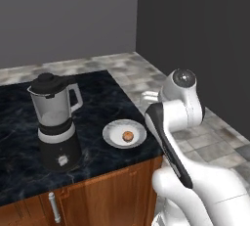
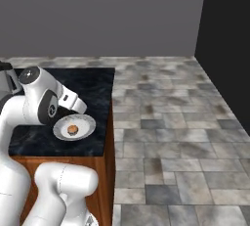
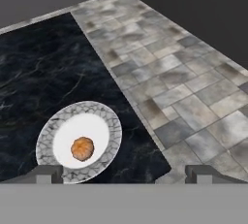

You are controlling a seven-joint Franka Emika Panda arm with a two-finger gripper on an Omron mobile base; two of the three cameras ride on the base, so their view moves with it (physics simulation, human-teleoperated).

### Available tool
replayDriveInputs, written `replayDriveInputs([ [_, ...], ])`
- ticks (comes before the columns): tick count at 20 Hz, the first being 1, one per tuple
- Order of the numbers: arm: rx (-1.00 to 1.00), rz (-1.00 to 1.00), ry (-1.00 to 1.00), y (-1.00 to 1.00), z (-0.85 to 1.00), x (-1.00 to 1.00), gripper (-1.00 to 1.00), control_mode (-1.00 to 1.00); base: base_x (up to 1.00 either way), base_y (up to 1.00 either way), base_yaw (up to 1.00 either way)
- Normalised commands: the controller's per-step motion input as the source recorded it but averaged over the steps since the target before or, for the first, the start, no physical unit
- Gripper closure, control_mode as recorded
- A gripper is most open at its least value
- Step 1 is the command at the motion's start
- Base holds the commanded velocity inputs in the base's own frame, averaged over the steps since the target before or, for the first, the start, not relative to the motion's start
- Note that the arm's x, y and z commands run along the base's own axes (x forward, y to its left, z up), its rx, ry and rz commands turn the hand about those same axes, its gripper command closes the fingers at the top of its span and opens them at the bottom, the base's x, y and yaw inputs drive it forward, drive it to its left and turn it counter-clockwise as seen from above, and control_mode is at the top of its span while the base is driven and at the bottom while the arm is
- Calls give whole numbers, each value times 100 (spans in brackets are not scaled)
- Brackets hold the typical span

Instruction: Pick the tangerine and kiwi from the fridge and place them on the plate next to the blender to make a fruit smoothie.

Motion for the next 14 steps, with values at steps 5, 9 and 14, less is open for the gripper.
replayDriveInputs([
  [5, 0, 0, 0, 0, -1, -7, -100, 100, -26, -1, -2],
  [9, 0, 0, 0, 0, 0, 0, -100, 100, -66, -17, -27],
  [14, 0, 0, 0, 0, 0, 0, -100, 100, -37, -19, -53],
])
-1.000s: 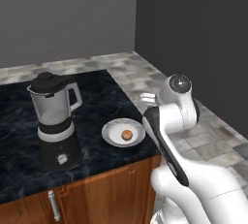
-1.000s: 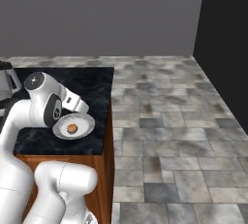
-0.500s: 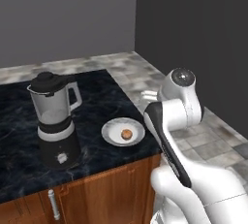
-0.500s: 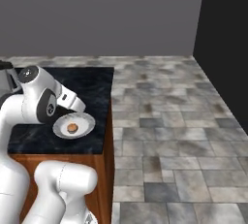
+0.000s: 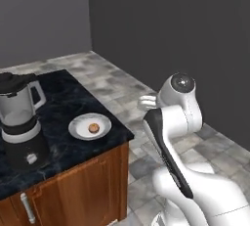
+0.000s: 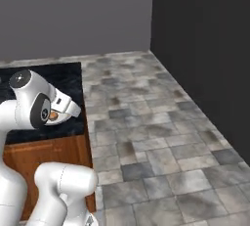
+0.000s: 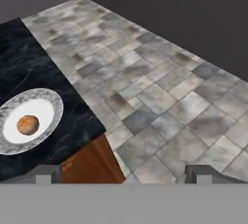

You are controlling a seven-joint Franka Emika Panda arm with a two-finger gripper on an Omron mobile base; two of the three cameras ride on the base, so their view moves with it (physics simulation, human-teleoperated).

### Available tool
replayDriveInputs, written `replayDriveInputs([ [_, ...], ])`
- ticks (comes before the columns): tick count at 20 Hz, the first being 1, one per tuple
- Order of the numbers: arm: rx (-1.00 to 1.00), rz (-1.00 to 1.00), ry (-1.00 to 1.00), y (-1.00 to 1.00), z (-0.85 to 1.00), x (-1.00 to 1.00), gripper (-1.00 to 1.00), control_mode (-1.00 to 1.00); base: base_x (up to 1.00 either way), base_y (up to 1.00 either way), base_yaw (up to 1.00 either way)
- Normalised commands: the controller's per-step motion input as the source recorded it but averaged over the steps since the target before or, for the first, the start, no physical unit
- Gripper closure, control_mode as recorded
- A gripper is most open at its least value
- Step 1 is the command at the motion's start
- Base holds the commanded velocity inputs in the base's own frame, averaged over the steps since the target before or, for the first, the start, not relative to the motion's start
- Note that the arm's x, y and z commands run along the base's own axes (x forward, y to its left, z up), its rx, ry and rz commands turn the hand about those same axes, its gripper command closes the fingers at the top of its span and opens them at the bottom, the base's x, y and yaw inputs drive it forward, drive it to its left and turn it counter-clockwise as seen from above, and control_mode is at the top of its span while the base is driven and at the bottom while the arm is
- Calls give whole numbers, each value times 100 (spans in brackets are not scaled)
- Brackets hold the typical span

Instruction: Pick the tangerine and kiwi from the fridge and place them on the plate next to the blender to make a fruit smoothie.

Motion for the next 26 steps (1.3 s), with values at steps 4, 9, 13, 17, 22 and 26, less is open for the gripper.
replayDriveInputs([
  [4, 0, 0, 0, 0, 0, 0, -100, 100, -10, -12, -69],
  [9, 0, 0, 0, 0, 0, 0, -100, 100, -7, -2, -75],
  [13, 0, 0, 0, 0, 0, 0, -100, 100, -15, 0, -80],
  [17, 0, 0, 0, 0, 0, 0, -100, 100, -21, 0, -83],
  [22, 0, 0, 0, 0, 0, 0, -100, 100, -14, 0, -81],
  [26, 0, 0, 0, 0, 0, 0, -100, 100, -14, 0, -80],
])
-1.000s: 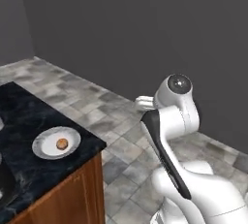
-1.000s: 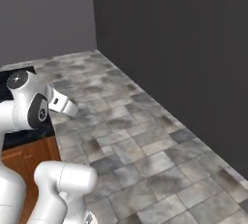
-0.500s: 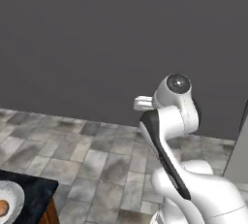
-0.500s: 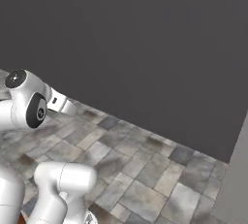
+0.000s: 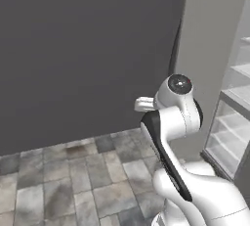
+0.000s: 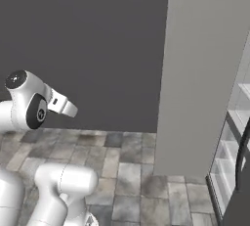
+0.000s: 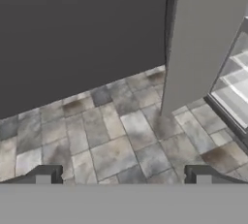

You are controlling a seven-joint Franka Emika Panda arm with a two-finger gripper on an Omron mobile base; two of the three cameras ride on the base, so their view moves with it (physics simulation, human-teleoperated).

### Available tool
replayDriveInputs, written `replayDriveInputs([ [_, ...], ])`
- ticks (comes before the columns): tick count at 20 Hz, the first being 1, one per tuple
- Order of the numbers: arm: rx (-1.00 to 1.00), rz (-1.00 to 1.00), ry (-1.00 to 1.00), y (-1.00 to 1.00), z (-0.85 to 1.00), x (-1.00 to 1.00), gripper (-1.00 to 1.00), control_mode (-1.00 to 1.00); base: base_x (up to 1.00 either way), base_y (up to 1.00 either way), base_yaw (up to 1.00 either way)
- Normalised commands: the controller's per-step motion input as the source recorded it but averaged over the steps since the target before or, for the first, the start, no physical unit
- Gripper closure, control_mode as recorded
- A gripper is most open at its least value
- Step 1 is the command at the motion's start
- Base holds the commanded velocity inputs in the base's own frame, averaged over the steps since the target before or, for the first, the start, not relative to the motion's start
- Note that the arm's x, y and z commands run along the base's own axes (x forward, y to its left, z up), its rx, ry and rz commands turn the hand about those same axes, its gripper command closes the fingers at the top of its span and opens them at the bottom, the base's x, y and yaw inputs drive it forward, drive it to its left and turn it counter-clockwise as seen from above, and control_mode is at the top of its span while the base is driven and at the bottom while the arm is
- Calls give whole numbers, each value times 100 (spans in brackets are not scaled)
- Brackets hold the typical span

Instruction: Pick the tangerine and kiwi from the fridge and place them on the plate next to the blender to make a fruit smoothie.

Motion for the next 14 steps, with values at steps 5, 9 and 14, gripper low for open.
replayDriveInputs([
  [5, 0, 0, 0, 0, 0, 0, -100, 100, -16, 0, -78],
  [9, 0, 0, 0, 0, 0, 0, -100, 100, 9, 4, -82],
  [14, 0, 0, 0, 0, 0, 0, -100, 100, 80, 48, -67],
])
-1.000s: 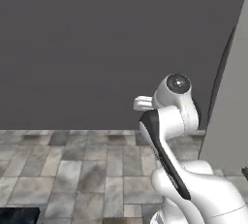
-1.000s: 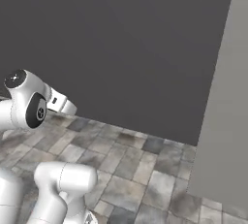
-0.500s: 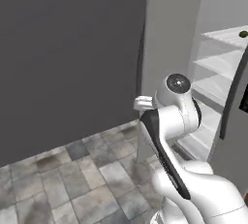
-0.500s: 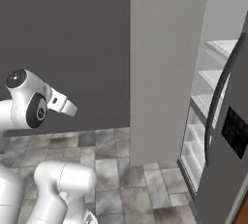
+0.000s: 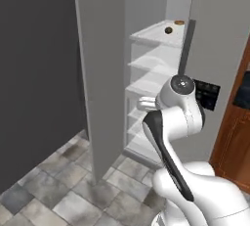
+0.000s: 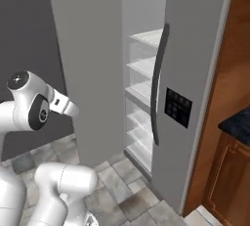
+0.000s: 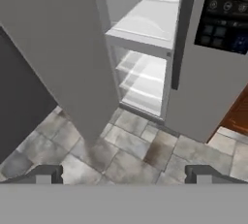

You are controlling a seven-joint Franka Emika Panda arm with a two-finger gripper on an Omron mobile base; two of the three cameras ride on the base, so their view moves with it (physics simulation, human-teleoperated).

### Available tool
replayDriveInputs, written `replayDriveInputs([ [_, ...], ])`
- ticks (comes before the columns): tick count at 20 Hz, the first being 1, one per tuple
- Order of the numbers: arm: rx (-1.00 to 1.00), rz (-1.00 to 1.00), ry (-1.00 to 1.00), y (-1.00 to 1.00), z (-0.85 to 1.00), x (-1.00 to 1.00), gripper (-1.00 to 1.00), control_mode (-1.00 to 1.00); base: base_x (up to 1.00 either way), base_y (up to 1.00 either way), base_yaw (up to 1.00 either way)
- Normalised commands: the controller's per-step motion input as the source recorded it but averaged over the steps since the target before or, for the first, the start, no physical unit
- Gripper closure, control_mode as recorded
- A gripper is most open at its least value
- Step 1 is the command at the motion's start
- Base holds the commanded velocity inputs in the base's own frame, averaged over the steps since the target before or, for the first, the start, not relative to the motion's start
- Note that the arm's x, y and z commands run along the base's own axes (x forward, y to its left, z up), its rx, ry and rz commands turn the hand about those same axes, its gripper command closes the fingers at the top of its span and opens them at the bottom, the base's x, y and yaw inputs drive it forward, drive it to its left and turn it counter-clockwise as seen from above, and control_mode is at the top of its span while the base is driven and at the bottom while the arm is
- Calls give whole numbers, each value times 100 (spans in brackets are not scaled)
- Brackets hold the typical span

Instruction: Pick the tangerine and kiwi from the fridge and place them on the plate next to the blender to make a fruit smoothie.

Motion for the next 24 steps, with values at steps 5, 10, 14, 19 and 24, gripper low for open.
replayDriveInputs([
  [5, 0, 0, 0, 0, 0, 0, -100, 100, 100, 80, -49],
  [10, 0, 0, 0, 0, 0, 0, -100, 100, 87, 47, -55],
  [14, 0, 0, 0, 0, 0, 0, -100, 100, 82, 45, -60],
  [19, 0, 0, 0, 0, 0, 0, -100, 100, 75, 25, -58],
  [24, 0, 0, 0, 0, 0, 0, -100, 100, 53, 18, -51],
])
